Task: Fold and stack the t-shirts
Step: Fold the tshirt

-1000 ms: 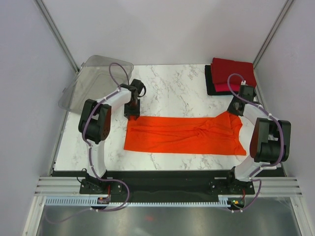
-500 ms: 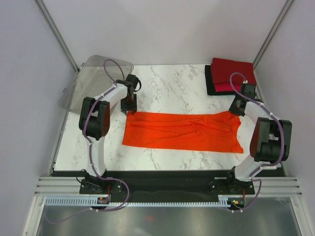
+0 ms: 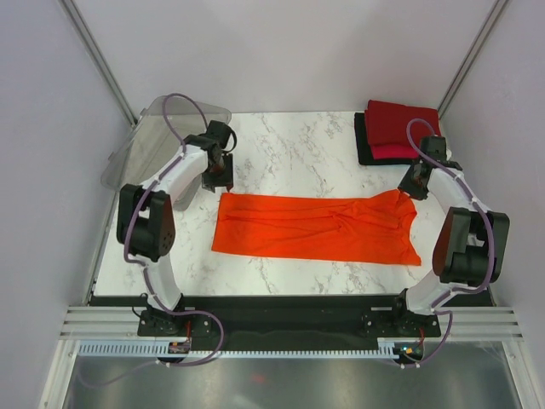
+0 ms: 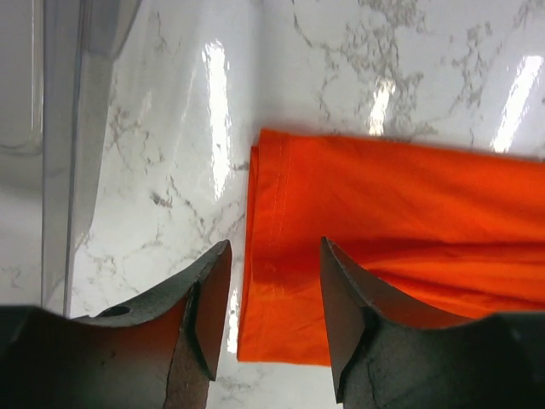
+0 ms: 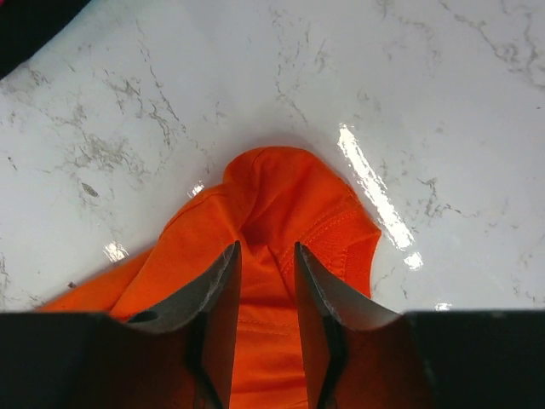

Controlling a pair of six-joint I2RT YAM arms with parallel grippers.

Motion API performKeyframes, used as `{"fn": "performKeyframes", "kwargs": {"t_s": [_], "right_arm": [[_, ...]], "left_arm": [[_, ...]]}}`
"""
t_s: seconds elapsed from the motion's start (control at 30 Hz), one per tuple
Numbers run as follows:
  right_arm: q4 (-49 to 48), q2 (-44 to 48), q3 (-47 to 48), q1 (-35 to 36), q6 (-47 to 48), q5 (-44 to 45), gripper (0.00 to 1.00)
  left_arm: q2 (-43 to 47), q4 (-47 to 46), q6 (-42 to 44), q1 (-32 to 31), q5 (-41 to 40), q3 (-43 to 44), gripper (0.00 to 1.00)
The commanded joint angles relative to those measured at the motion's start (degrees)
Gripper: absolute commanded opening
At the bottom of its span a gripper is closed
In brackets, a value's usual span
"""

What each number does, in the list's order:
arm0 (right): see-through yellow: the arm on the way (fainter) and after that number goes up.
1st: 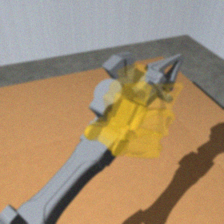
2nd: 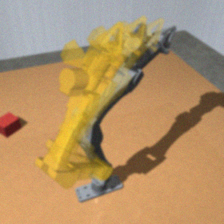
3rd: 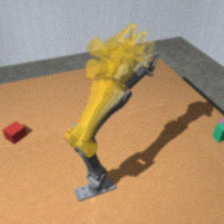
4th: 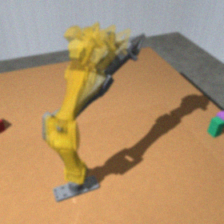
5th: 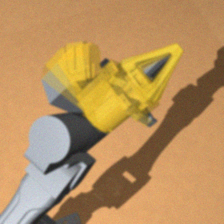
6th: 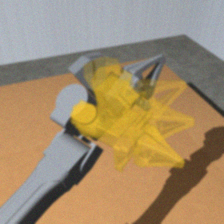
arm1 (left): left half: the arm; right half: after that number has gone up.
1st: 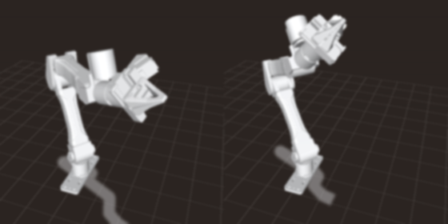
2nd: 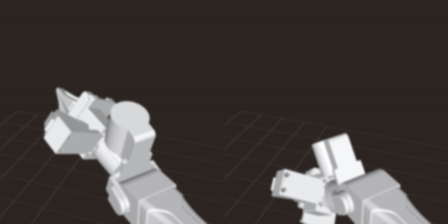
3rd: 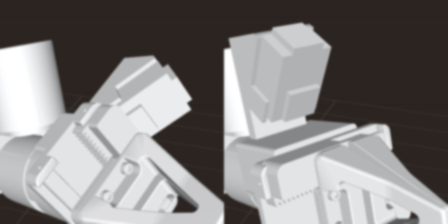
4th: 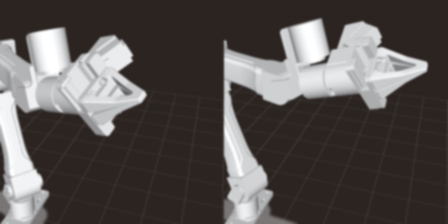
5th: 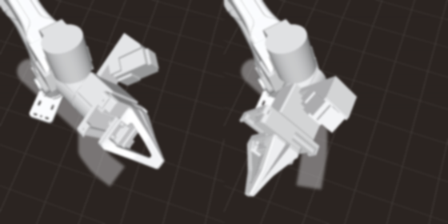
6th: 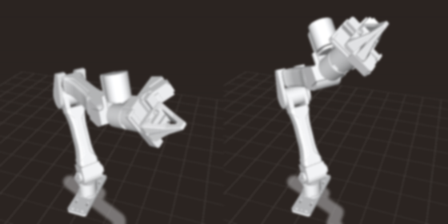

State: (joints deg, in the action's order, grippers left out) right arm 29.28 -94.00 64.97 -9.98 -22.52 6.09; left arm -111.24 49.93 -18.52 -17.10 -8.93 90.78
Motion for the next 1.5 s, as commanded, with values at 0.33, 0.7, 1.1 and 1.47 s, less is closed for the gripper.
{"fn": "performKeyframes", "kwargs": {"t_s": [0.33,0.7,1.1,1.47], "right_arm": [[9.48,7.42,-5.46,-0.22,-9.64,-0.63,0.42],[2.46,7.86,-11.88,-0.13,-9.12,-4.94,0.48],[-1.15,6.54,-14.26,0.31,-9.21,-5.30,0.39],[-0.63,7.16,-14.69,0.40,-9.03,-3.80,0.36]], "left_arm": [[12.28,-5.90,-1.07,-0.30,9.54,-17.83,0.56],[10.61,-6.43,-2.31,-0.30,4.00,-20.21,0.60],[9.90,-6.51,-3.01,-0.30,5.59,-18.10,0.58],[11.83,-6.51,-4.15,-0.39,5.32,-18.19,0.59]]}}
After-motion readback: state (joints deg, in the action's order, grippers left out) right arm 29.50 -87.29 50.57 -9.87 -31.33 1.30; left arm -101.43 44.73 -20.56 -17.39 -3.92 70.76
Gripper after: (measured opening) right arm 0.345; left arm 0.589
